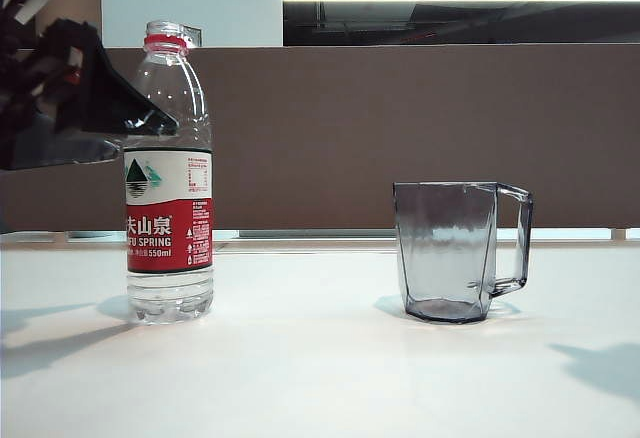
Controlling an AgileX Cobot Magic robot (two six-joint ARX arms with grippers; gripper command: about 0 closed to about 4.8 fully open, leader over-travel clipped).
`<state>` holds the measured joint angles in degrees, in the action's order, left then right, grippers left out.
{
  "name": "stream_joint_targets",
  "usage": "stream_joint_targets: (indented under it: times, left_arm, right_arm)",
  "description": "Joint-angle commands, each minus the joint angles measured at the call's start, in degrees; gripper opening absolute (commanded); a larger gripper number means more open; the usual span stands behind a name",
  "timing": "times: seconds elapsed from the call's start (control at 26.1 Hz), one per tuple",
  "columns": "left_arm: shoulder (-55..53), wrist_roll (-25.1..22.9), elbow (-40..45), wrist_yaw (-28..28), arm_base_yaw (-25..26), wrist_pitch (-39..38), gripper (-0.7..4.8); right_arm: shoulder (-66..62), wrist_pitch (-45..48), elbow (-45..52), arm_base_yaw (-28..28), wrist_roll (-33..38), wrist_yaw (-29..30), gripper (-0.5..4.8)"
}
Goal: Pick up the mineral water bottle with the left hand on the table and pour water into the mug until it's half full.
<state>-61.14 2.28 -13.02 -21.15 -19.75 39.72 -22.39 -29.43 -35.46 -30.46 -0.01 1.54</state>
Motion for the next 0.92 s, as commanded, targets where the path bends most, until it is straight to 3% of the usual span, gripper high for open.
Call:
stream_joint_targets:
  times: [0.04,0.31,0.92]
  left_arm:
    - [-4.0,-0.1,-0.3,-2.3,0.0,7.3,4.79]
    - [-11.7,0.1,-1.6,-2.3,0.0,13.0,4.79]
    - [-19.6,0.0,-7.2,-6.1,-0.1,14.1,4.79]
  right_arm:
    - [0.0,1.2,-0.5,0.0,-0.2,0.1,-0.02]
    - [0.0,0.9,-0.5,0.0,-0.2,0.1,-0.02]
    - [0.0,-1.8,-0.5,0.0,-0.2,0.1,-0.02]
